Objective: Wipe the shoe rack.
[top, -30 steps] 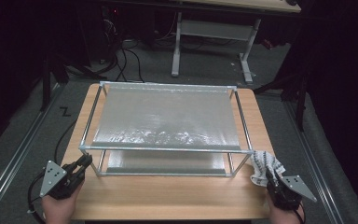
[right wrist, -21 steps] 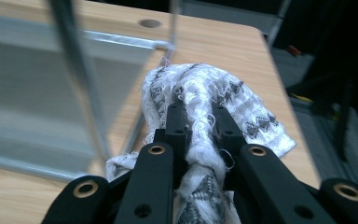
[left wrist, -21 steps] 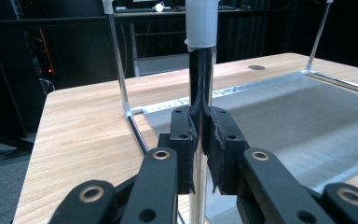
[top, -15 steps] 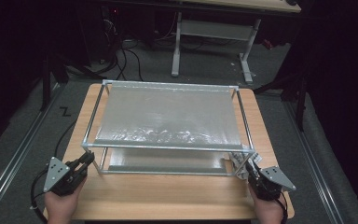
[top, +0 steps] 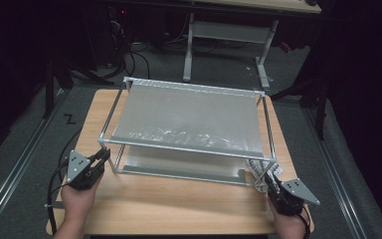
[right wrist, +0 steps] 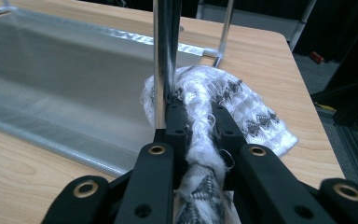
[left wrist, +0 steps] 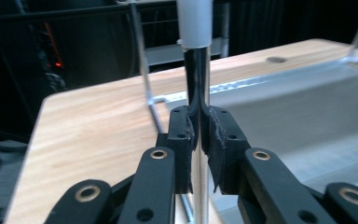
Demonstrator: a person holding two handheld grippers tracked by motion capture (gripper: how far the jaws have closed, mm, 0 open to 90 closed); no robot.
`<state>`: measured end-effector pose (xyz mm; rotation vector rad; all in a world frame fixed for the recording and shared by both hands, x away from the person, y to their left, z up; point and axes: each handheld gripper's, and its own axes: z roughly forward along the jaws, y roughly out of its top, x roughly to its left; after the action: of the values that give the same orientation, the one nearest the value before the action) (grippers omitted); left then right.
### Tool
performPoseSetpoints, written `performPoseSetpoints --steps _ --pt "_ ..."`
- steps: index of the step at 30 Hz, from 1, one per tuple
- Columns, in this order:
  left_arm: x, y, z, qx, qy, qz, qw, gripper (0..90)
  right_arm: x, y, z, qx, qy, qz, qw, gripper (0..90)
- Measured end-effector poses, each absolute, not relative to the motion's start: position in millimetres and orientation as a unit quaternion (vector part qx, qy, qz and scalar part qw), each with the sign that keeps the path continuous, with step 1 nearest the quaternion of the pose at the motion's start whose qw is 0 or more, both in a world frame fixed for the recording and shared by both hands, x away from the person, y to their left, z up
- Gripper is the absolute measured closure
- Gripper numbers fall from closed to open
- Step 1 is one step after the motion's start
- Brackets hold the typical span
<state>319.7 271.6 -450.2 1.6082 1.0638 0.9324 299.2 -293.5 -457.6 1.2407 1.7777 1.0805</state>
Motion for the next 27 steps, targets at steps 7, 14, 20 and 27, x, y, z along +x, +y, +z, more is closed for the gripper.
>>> performPoseSetpoints --steps 7,14,20,27 --pt "353 266 -450 0.647 0.456 0.376 0.481 79.7 298 -292 -457 0.480 0.687 0.415 0.354 80.2" --pt "347 262 -446 0.652 0.459 0.385 0.466 61.9 298 -293 -458 0.482 0.685 0.415 0.354 80.2" --pt "310 269 -452 0.638 0.474 0.396 0.459 55.9 296 -290 -458 0.477 0.688 0.418 0.352 80.2" --pt "277 258 -471 0.654 0.468 0.359 0.474 56.5 294 -275 -459 0.472 0.694 0.424 0.340 80.2"
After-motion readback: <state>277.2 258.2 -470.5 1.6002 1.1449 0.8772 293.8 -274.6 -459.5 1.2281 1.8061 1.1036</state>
